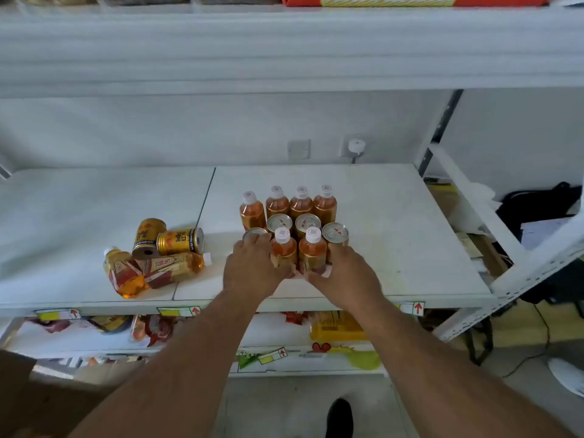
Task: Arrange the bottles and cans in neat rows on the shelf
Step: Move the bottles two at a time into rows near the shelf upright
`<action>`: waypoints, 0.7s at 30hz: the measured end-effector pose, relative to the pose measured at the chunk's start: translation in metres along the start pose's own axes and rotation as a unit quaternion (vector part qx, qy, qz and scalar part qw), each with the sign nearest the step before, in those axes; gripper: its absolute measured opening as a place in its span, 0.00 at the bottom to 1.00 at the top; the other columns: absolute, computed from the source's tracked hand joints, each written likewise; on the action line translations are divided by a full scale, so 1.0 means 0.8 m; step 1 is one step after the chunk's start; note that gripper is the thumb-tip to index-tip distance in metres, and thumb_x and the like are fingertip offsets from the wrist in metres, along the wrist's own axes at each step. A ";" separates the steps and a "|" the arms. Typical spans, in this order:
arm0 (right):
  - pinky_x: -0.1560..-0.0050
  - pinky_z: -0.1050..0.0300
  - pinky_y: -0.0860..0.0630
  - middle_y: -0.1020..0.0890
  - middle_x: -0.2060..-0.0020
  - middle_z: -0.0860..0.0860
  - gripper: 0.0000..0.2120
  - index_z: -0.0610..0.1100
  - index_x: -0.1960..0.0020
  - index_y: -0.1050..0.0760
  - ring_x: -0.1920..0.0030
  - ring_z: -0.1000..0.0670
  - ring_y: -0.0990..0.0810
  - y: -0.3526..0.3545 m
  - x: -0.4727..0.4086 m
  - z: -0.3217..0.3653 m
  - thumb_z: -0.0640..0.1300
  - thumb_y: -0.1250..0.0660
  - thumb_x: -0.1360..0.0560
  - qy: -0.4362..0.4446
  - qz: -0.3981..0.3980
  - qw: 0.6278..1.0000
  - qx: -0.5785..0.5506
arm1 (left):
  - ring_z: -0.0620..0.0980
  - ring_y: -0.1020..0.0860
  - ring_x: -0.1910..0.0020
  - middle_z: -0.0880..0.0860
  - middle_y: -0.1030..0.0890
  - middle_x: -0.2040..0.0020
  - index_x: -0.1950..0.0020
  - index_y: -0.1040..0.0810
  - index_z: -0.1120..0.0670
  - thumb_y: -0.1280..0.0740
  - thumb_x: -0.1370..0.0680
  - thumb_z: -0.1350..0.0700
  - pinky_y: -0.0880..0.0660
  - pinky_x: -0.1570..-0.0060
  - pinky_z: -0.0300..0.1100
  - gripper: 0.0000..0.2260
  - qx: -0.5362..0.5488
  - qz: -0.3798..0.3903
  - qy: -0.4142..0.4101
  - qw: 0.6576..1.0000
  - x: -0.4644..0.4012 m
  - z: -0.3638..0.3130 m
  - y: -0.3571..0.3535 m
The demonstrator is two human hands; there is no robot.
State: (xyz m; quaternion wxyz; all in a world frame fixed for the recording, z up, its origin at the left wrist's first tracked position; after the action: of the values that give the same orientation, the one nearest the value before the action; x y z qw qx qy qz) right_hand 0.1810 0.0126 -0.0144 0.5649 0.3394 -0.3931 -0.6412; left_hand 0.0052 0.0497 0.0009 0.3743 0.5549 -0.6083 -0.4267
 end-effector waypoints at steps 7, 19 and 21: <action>0.50 0.49 0.20 0.17 0.47 0.55 0.26 0.54 0.39 0.28 0.49 0.48 0.17 -0.014 -0.024 0.001 0.66 0.28 0.31 -0.073 -0.013 0.993 -0.096 | 0.57 0.28 0.38 0.54 0.26 0.37 0.35 0.25 0.49 0.28 0.31 0.39 0.27 0.41 0.51 0.28 -0.034 -0.015 0.011 0.999 -0.023 -0.001 -0.016; 0.52 0.52 0.22 0.17 0.47 0.54 0.26 0.53 0.39 0.26 0.49 0.48 0.17 -0.021 -0.026 -0.001 0.65 0.28 0.31 -0.108 -0.071 0.984 -0.124 | 0.56 0.30 0.37 0.52 0.27 0.36 0.32 0.27 0.47 0.30 0.29 0.38 0.30 0.38 0.52 0.28 -0.035 -0.009 0.009 0.999 -0.029 0.007 -0.020; 0.51 0.52 0.22 0.17 0.46 0.53 0.27 0.52 0.38 0.26 0.49 0.48 0.17 -0.021 -0.026 0.000 0.65 0.28 0.30 -0.105 -0.077 0.983 -0.129 | 0.56 0.30 0.37 0.52 0.27 0.36 0.33 0.27 0.47 0.30 0.29 0.37 0.31 0.39 0.52 0.28 -0.026 -0.005 0.007 1.000 -0.029 0.006 -0.019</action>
State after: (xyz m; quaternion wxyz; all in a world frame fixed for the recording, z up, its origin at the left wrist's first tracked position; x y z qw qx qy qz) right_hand 0.1761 0.0338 -0.0298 0.5085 0.2239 -0.3373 -0.7600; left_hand 0.0082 0.0728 -0.0146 0.3907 0.5509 -0.5912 -0.4407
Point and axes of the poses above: each hand's wrist, its own x-axis away from the middle knuckle, its own y-axis out of the back of the hand, z = x × y, the point moved 5 cm from there along -x, towards the middle knuckle
